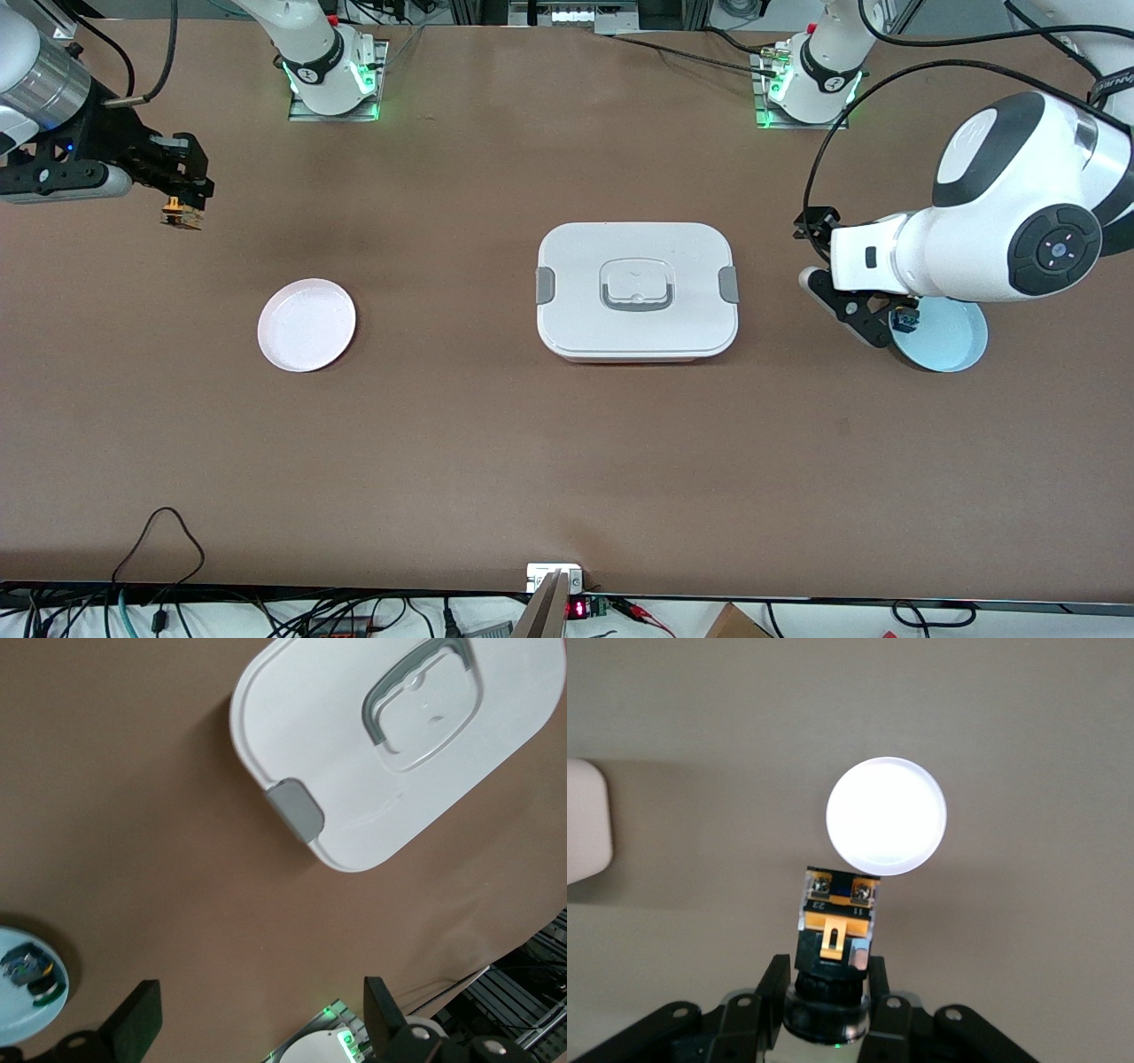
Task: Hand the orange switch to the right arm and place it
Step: 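Pull the switch back with the right gripper while the left gripper withdraws, then lower the switch onto the white plate with the right gripper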
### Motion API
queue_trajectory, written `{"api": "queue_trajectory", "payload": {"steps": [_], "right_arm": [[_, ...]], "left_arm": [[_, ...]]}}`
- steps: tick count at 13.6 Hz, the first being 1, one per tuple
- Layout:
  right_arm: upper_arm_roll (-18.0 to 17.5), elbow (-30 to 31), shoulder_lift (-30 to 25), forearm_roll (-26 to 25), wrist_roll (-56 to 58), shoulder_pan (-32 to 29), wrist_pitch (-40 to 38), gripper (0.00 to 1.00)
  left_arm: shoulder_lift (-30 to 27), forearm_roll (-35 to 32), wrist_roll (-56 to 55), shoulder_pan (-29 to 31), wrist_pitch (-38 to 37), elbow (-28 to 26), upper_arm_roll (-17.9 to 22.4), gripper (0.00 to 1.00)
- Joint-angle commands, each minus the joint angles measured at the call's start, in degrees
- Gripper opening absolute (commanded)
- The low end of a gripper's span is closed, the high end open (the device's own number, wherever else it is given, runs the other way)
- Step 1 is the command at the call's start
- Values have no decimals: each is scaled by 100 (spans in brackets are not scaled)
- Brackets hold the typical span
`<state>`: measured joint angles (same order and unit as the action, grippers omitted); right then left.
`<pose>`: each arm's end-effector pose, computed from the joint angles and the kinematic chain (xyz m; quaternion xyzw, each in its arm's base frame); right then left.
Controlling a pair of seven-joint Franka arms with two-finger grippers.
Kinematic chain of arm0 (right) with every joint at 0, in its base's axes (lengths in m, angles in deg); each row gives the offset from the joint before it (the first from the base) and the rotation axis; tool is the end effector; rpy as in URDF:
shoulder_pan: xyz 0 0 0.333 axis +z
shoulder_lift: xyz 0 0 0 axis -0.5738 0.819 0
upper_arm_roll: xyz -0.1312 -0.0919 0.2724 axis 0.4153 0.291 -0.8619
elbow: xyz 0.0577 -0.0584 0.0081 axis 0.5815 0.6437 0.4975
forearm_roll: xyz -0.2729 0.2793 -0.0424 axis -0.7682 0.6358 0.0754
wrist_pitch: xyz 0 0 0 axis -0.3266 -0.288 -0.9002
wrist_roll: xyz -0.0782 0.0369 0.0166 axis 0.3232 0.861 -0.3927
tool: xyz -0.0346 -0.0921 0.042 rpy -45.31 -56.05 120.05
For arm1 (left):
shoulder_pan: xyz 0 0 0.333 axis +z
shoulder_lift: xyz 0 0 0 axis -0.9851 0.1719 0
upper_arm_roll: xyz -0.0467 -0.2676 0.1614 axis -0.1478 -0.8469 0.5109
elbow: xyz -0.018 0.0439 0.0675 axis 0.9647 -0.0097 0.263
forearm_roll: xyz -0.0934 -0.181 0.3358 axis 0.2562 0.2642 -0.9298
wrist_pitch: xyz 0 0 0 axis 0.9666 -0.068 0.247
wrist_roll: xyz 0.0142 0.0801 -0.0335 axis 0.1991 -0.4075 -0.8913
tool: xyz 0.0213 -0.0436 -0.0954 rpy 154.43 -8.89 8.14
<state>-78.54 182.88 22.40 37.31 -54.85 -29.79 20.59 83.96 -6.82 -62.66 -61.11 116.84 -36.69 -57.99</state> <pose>0.5114 0.0486 0.5886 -0.9994 -0.0212 0.0131 0.0231 0.6021 -0.1476 0.4885 0.9309 -0.2986 -0.1862 0.0978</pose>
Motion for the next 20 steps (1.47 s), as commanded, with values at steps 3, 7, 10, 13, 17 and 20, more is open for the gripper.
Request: {"api": "queue_trajectory", "payload": {"steps": [3,7,10,13,17,20], "right_arm": [[-39,568,-345,-324,108,5,444,0],[-39,664,-362,-324,512,-3,549,0],[-39,910,-362,-324,698,-21,847,0],[-30,1646,-336,-324,786,-21,1689,0],[-21,2203,137,-307,795,-56,2701,0],[-3,2238,927,-263,795,-65,3508,0]], "left_arm": [[-446,-436,-1213,-36,-705,539,1,100],[-490,-729,-1451,-314,-733,1104,744,100],[-1191,-352,-1557,-914,-297,554,2168,100],[-1729,-193,-2074,-1625,277,-466,3268,100],[-2044,-87,-2665,-1899,750,-941,3614,100],[-2520,-78,-2595,-1925,1218,-1505,3806,100]]}}
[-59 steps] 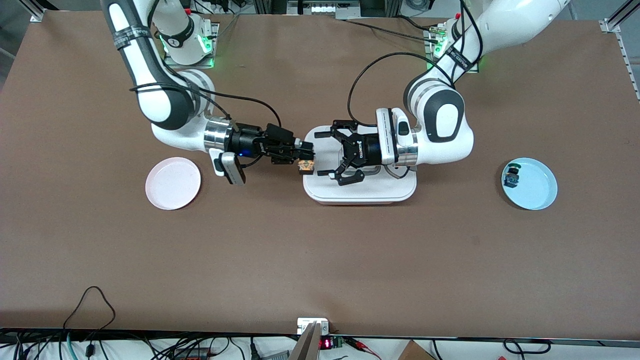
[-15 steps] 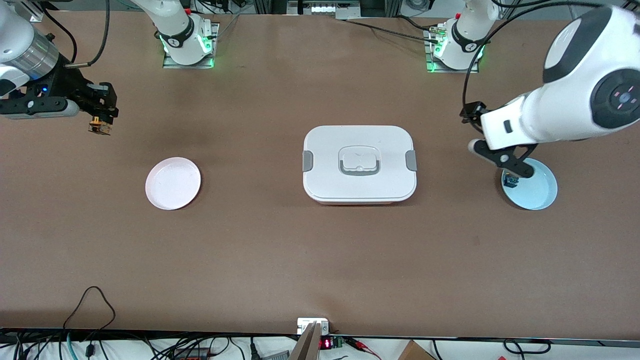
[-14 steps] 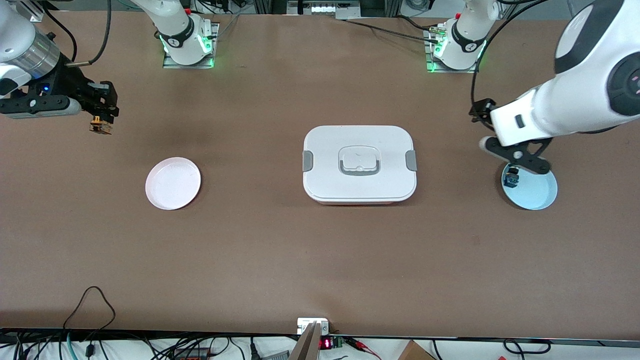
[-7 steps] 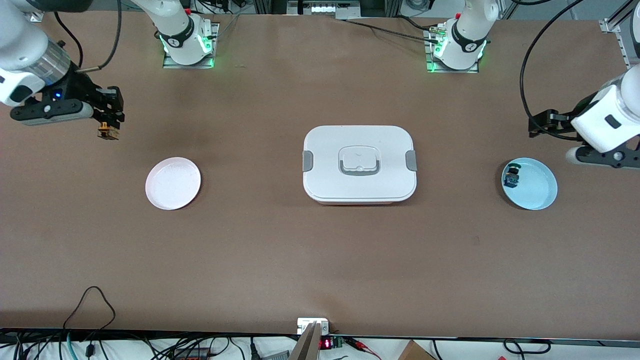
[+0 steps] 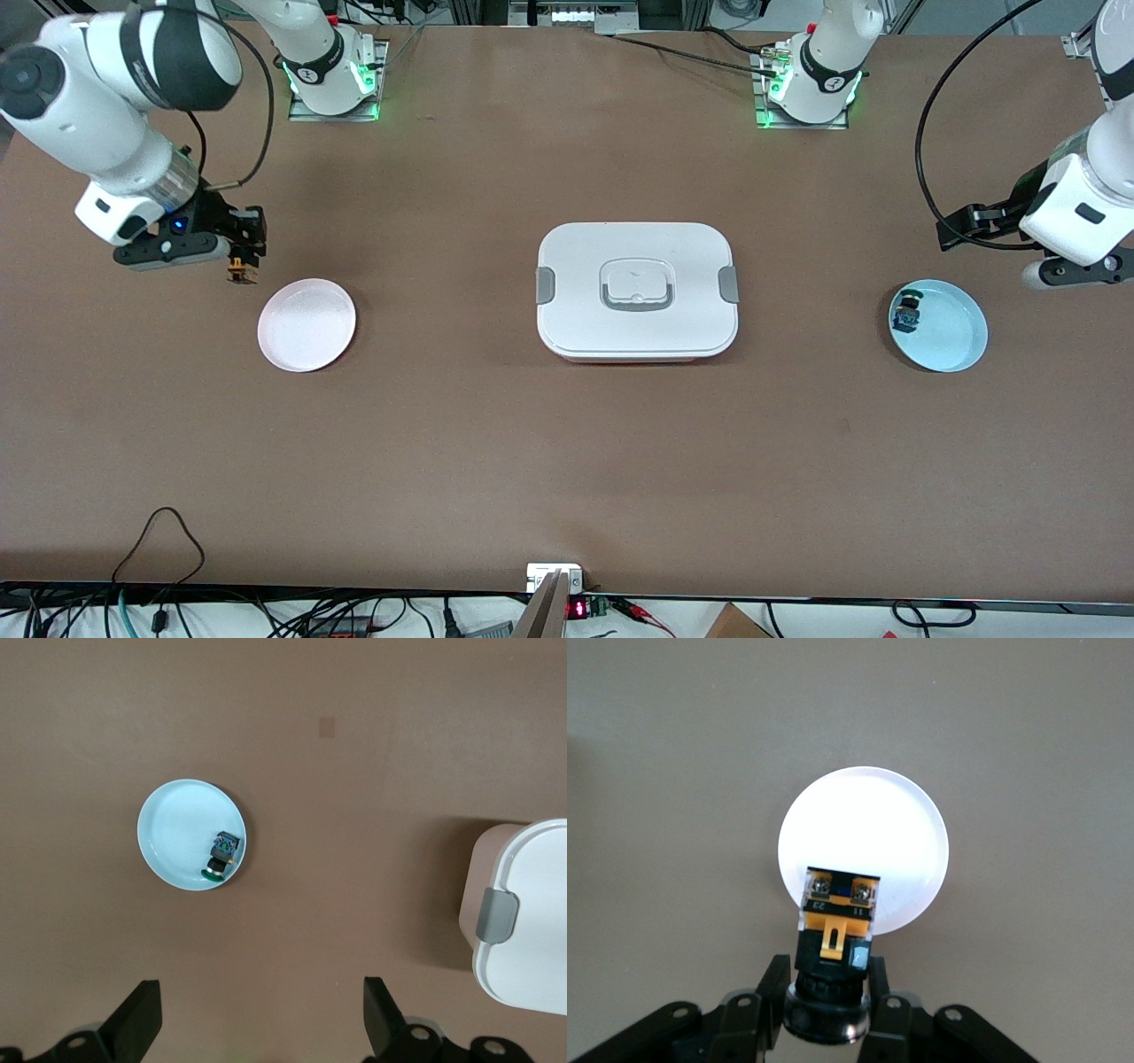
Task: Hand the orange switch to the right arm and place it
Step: 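Lower the switch onto the white plate with the right gripper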
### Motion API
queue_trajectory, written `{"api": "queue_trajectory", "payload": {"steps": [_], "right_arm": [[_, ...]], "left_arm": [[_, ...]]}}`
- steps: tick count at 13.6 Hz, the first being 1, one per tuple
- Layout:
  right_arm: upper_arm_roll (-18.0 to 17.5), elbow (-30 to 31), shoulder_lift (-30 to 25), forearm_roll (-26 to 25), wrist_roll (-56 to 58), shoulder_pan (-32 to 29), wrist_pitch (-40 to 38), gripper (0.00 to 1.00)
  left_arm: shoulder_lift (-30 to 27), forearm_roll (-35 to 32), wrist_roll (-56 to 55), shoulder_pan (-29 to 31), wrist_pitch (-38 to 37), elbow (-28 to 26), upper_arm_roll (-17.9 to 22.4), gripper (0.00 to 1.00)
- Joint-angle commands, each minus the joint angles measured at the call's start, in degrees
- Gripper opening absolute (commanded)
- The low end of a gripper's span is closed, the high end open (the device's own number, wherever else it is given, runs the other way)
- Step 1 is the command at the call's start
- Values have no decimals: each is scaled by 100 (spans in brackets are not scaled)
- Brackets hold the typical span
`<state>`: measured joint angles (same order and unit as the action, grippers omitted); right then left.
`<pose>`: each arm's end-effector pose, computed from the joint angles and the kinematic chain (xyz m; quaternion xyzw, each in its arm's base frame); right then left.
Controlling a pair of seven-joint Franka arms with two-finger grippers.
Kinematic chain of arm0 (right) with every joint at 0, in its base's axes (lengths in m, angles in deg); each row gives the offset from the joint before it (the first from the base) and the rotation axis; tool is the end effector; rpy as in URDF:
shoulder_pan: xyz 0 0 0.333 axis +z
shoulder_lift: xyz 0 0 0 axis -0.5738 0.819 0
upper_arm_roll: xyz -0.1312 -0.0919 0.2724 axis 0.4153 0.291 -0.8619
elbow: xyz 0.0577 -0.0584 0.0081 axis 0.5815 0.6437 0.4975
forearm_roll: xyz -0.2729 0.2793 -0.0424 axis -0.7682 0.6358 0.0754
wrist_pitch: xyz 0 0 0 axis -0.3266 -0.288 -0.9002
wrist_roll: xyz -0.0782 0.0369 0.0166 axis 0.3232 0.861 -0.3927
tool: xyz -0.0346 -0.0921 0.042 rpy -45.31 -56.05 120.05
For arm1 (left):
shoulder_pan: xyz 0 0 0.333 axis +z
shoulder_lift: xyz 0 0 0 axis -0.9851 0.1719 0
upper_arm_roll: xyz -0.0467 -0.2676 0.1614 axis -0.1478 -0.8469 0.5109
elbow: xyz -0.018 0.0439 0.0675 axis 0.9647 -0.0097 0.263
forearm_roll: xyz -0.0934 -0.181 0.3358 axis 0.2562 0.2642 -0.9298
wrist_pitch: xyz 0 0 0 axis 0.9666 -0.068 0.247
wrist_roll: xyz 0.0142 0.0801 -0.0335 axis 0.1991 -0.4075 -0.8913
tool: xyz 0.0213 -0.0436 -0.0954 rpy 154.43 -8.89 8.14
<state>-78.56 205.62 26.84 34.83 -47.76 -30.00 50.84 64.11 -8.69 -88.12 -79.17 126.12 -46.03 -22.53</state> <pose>0.5177 0.0430 0.4064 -0.9965 -0.0825 -0.0152 0.0018 0.5713 -0.0256 0.5842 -0.9953 -0.0645 0.0528 0.0494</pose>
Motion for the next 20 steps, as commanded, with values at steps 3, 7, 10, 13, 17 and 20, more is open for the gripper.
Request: {"api": "queue_trajectory", "payload": {"steps": [3,7,10,13,17,20], "right_arm": [[-2,25,995,-15,225,-105,1127,0],[-11,148,1461,-6,287,-132,1778,0],[-11,236,1628,-6,287,-132,2025,0],[-20,245,1918,12,270,-132,2402,0],[-20,350,2305,12,244,-132,3045,0],[-28,420,2463,12,235,-132,3360,0]], "left_arm": [[-1026,215,-40,-119,1087,-1367,418,100],[-1125,224,-31,-189,1099,-1451,505,100],[-1019,250,197,-401,1116,-1301,707,100],[-801,391,206,-366,1073,-1004,708,100],[-685,391,206,-374,950,-862,691,100],[-685,373,206,-365,923,-870,699,100]]}}
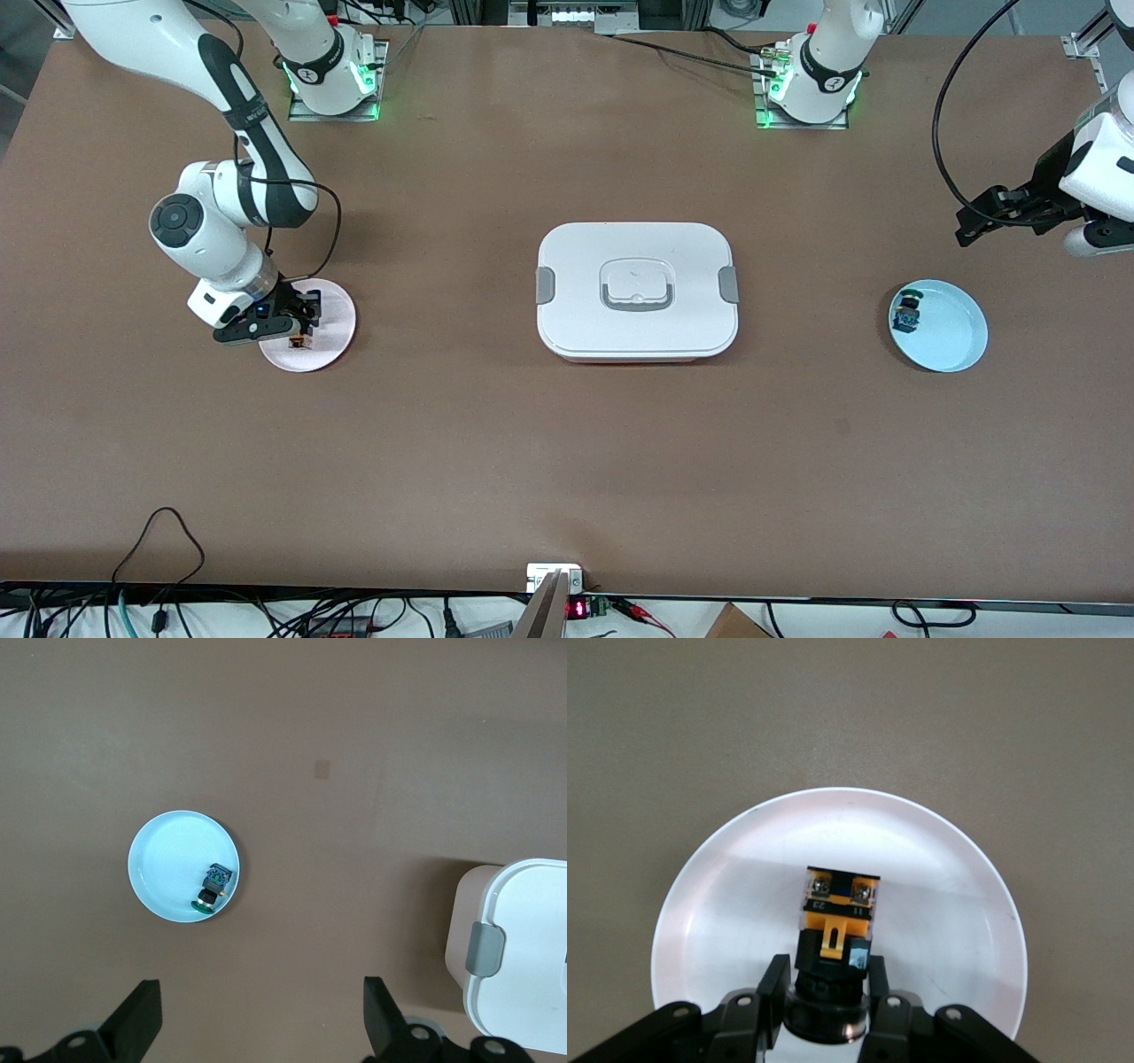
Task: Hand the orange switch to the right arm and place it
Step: 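Lower the switch onto the white plate with the right gripper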
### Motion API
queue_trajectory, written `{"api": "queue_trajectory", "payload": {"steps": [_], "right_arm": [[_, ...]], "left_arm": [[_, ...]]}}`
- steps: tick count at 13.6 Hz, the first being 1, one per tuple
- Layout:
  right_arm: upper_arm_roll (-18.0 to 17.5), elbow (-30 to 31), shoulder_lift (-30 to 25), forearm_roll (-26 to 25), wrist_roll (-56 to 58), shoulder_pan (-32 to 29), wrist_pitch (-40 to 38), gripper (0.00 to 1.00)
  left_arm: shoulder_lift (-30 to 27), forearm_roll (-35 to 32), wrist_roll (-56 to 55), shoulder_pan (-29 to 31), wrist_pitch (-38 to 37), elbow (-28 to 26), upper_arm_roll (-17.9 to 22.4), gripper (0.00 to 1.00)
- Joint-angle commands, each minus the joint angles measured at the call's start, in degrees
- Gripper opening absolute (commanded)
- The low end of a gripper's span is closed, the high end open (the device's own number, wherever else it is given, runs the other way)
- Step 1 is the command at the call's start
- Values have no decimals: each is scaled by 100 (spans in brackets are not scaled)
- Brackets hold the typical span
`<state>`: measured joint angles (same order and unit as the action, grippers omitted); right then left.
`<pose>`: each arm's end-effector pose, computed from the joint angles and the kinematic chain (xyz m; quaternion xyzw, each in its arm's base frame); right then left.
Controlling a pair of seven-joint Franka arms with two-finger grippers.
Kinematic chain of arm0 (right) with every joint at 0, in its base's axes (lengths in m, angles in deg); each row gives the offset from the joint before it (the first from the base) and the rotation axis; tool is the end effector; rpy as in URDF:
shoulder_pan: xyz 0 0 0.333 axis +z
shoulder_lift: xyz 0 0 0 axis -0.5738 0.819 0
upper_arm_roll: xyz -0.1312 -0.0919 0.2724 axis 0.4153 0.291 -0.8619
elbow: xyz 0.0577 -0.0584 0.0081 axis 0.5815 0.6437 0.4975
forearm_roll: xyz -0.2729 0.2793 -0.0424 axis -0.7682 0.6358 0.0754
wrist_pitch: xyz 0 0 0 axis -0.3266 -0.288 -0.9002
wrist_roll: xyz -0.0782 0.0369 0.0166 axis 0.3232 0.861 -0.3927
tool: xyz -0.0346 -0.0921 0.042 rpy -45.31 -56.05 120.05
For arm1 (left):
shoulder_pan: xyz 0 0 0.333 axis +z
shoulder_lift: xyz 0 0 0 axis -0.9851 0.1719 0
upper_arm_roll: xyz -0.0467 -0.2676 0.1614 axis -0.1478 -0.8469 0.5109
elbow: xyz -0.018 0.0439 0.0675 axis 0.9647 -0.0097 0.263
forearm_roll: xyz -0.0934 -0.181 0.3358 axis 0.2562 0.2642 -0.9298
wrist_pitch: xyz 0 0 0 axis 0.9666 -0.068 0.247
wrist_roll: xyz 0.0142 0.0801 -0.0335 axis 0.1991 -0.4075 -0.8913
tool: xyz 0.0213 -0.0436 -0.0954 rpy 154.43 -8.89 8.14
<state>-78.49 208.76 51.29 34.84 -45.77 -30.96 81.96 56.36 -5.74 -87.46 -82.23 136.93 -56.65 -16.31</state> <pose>0.5440 0.0350 0.2045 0.9949 0.0902 0.0460 0.0014 0.5472 -0.0018 0.5875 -0.9962 -0.0841 -0.0121 0.0179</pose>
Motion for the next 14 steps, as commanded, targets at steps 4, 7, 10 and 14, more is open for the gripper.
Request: {"api": "queue_trajectory", "payload": {"steps": [4,7,10,14], "right_arm": [[-44,274,115,11,18,-37,592,0],[-44,265,98,11,10,-37,575,13],[-44,248,-33,11,53,-36,531,59],[-44,29,-332,28,18,-28,-64,100]], "left_arm": [[90,43,341,-60,-264,200,78,100],[90,43,430,-60,-281,261,70,100],[98,43,430,-69,-281,270,43,100],[99,43,412,-69,-281,270,43,100]]}}
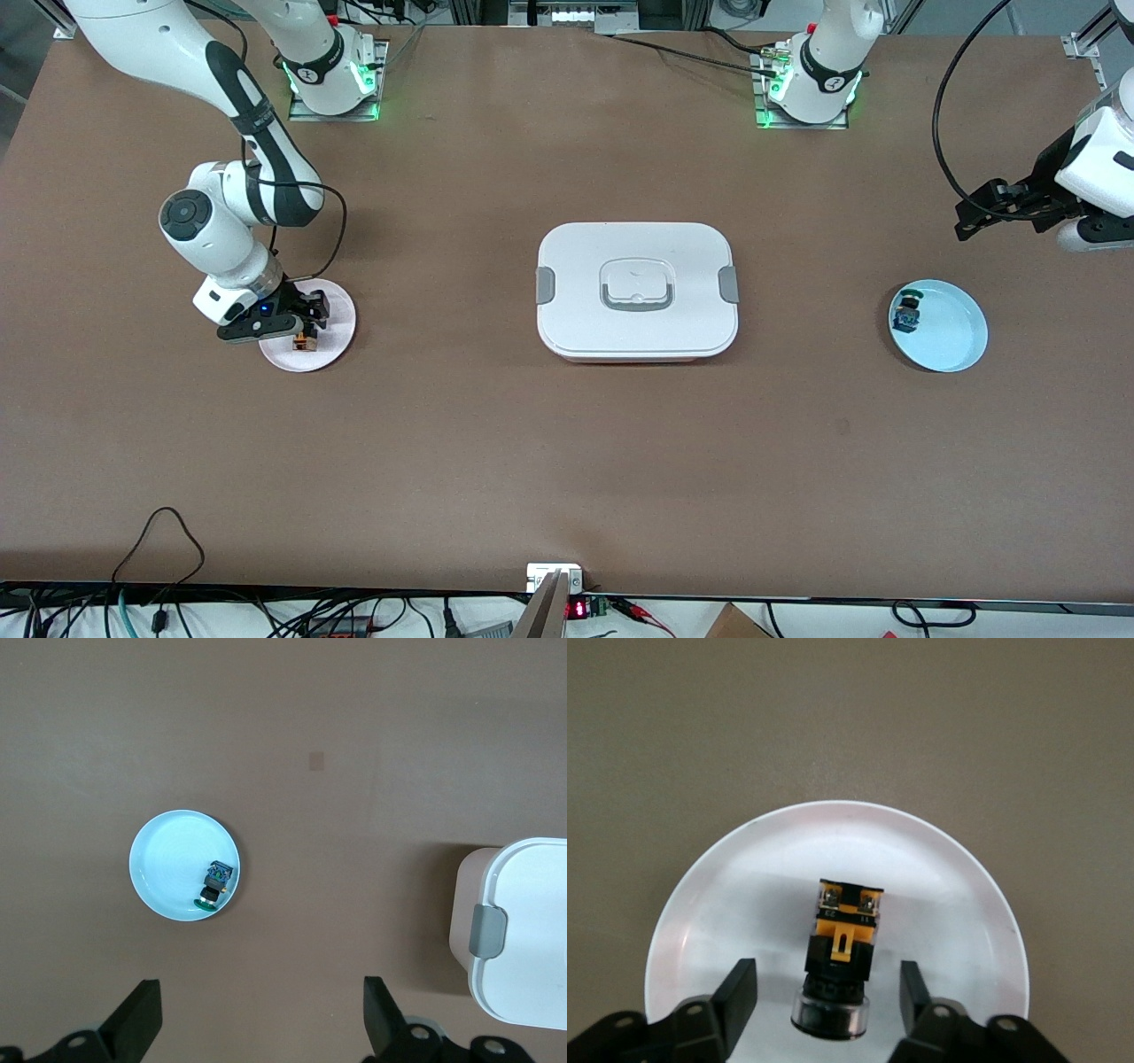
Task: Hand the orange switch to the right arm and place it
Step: 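Lower the switch onto the white plate with the right gripper, then open the right gripper and raise it away from the plate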
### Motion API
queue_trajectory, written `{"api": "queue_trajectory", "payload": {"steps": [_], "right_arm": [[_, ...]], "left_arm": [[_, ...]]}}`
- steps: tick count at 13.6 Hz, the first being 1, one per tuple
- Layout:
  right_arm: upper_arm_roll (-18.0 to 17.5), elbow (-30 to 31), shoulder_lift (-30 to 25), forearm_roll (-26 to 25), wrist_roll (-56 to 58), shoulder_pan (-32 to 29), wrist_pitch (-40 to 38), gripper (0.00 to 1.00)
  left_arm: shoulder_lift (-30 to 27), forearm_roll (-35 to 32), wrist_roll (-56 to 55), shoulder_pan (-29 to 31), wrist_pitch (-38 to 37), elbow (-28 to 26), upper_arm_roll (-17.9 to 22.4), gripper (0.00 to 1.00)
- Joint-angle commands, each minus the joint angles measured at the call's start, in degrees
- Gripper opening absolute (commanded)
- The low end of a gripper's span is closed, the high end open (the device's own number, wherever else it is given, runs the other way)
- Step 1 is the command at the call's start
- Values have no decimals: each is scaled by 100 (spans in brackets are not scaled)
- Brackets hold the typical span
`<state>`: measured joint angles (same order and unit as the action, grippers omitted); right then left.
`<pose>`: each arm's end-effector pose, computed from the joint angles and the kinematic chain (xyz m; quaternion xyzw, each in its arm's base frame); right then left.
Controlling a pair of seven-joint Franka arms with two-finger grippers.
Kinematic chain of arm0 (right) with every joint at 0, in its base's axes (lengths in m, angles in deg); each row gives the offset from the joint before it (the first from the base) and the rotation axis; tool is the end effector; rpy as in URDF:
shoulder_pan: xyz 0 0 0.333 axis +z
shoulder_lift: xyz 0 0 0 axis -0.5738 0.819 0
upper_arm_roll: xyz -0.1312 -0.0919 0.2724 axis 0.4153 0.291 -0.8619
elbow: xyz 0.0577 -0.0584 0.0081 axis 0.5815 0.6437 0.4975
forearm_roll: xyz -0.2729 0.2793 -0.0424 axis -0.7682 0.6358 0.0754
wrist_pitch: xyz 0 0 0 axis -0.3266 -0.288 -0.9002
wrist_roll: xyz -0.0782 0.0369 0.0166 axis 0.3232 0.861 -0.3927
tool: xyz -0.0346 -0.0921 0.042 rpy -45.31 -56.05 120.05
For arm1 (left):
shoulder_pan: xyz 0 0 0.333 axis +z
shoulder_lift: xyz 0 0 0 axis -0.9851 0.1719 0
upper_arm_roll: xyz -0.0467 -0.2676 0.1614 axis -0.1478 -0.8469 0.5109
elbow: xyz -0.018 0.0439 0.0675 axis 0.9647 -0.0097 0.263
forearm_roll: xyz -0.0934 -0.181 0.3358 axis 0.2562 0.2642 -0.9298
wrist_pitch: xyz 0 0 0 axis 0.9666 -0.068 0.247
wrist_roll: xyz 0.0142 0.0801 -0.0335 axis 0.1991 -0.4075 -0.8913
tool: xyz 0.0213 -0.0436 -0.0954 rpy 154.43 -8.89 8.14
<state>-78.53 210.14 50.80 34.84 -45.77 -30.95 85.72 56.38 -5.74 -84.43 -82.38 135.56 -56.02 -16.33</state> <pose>0.5418 0.0353 0.2071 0.9934 0.0905 0.0710 0.0020 0.5454 -0.0033 0.5904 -0.9982 -0.0566 -0.0050 0.0187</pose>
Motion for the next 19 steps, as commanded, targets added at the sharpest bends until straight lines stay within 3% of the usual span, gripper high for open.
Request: {"api": "queue_trajectory", "payload": {"steps": [1,7,12,15,19], "right_arm": [[-40,-250,-389,28,19,-37,-774,100],[-40,-1558,-1311,37,-131,-2,-3647,100],[-40,-2999,-1602,125,-131,7,-5793,100],[-40,-3625,-1699,134,-61,7,-6532,100],[12,-3688,-1813,406,140,-10,-6675,100]], "left_arm": [[97,43,109,-53,-144,207,36,100],[88,43,101,-62,-153,216,27,100],[88,34,101,-97,-153,225,19,100],[88,34,101,-97,-153,234,19,100],[88,34,101,-97,-153,225,27,100]]}}
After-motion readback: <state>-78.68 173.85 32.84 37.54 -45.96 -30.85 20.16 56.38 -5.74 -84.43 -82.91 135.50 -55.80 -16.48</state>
